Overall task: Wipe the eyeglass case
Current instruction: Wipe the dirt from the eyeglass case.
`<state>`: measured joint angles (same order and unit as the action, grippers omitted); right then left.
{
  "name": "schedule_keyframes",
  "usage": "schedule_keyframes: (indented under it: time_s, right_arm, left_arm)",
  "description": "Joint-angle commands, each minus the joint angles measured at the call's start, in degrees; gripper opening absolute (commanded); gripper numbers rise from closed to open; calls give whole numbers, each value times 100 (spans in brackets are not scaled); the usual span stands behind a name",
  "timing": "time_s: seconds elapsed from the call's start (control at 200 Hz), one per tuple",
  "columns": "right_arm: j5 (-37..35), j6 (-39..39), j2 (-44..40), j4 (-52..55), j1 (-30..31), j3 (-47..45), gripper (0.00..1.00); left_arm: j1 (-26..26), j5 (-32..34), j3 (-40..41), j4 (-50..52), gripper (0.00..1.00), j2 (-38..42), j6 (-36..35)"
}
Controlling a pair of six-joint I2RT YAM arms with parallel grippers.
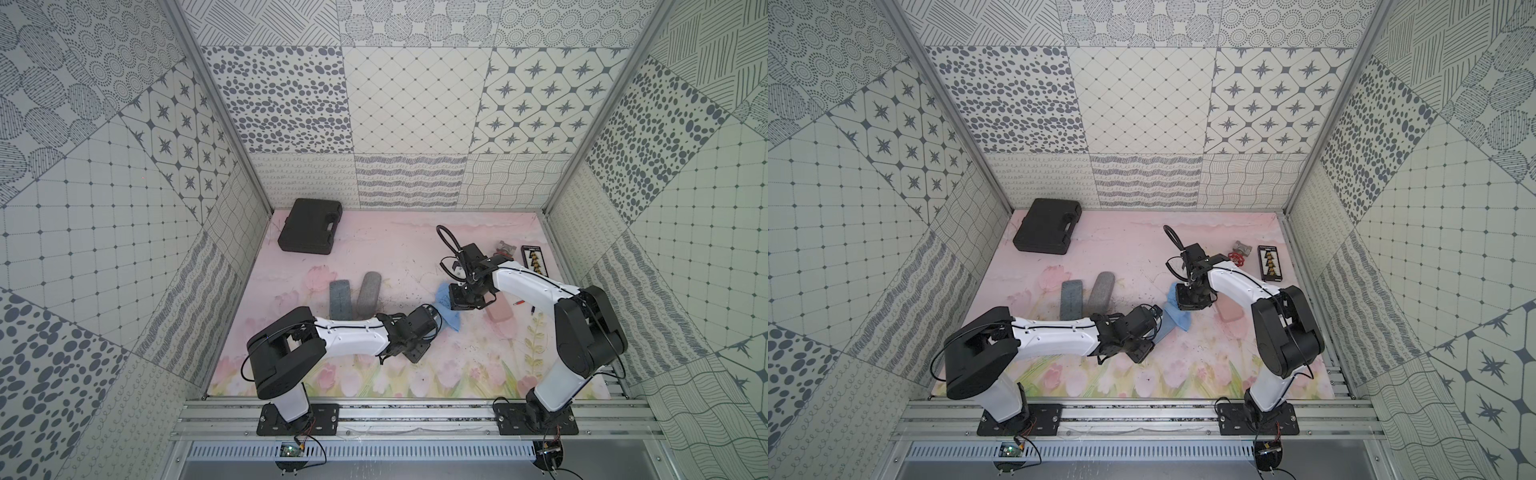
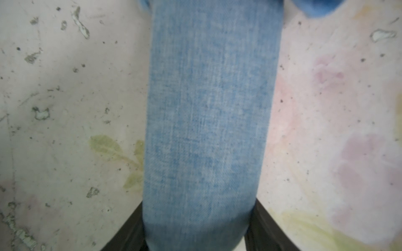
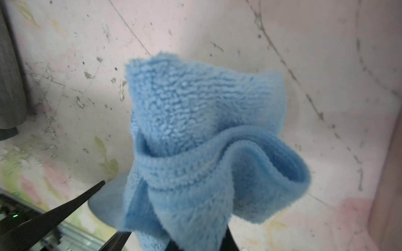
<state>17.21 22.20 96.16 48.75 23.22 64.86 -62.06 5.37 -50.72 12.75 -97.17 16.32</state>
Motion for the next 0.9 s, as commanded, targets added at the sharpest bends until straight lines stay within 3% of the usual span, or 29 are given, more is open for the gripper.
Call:
schedule_keyframes:
  time_s: [0.0, 0.08, 0.315, 0.445, 0.67, 0.896]
  right_arm:
    - [409, 320, -44, 399, -323, -14, 0]
    - [-287, 294, 198, 488, -315, 212, 0]
    - [-679, 626, 482, 384, 335, 11, 0]
    - [-200, 967, 145, 72, 937, -303, 0]
    - [1455, 1558, 89, -884, 1790, -387, 0]
    - [2802, 2145, -462, -2370, 1450, -500, 0]
  left_arm:
    - [85, -845, 62, 807, 3, -207, 420]
    - [94, -943, 45, 807, 3, -190, 449]
    - [377, -1365, 17, 787, 4, -233, 889]
    - [510, -1621, 25, 644, 4, -234, 992]
    - [615, -1972, -123, 627, 3, -349, 942]
    - [630, -2125, 5, 500, 3, -267, 905]
